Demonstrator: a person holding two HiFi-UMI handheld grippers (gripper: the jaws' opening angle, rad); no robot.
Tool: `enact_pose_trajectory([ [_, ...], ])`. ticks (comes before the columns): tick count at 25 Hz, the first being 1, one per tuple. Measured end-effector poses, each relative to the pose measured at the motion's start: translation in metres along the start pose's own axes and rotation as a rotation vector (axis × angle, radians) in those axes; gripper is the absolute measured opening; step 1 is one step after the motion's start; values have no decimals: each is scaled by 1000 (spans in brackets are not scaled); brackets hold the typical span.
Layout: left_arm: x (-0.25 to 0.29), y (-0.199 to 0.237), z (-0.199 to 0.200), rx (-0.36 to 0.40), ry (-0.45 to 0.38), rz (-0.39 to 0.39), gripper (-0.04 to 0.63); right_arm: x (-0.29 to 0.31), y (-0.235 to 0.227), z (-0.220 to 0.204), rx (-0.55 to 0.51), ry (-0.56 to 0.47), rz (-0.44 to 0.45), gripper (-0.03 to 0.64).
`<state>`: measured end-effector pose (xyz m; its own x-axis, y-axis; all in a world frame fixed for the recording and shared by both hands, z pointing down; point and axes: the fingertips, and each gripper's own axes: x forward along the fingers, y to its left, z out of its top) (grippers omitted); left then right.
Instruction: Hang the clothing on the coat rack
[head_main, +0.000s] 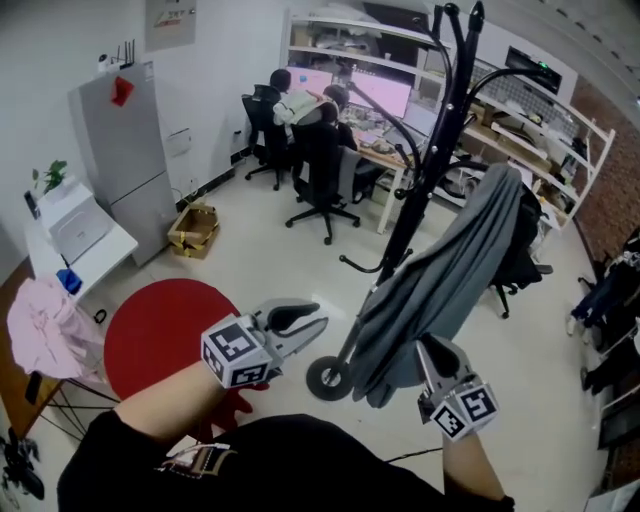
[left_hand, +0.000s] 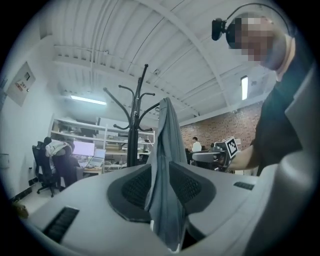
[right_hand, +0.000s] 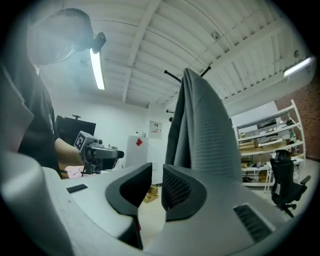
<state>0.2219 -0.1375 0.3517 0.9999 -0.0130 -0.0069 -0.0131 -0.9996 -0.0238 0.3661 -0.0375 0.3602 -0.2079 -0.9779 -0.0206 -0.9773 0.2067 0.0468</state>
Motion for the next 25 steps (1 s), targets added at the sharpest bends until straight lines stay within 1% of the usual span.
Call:
enact_pose_trajectory([
  [4, -46, 11, -30, -51, 20, 51, 97, 39, 39, -19, 16, 35, 75, 75],
  [8, -105, 29, -57, -95, 33, 140, 89, 91, 85, -44, 57, 62, 166, 75],
  [9, -122, 34, -64, -106, 38, 169, 61, 104, 99, -53, 71, 77, 196, 75],
  [11, -156, 44, -80, -129, 42, 230, 31, 130, 130, -72, 93, 106, 260, 58],
  [13, -195, 54, -97, -158, 39, 289, 0, 155, 166, -89, 111, 131, 334, 55],
  [16, -250, 63, -120, -210, 42, 377, 0, 189, 217, -112, 146, 167, 436, 29],
  [18, -283, 66, -136, -227, 68, 447, 0, 210, 246, -125, 177, 195, 491, 0],
  [22, -348, 72, -158, -244, 126, 601, 0, 244, 310, -141, 192, 235, 604, 0],
  [25, -392, 75, -186, -262, 151, 682, 0, 263, 348, -154, 202, 266, 662, 0],
])
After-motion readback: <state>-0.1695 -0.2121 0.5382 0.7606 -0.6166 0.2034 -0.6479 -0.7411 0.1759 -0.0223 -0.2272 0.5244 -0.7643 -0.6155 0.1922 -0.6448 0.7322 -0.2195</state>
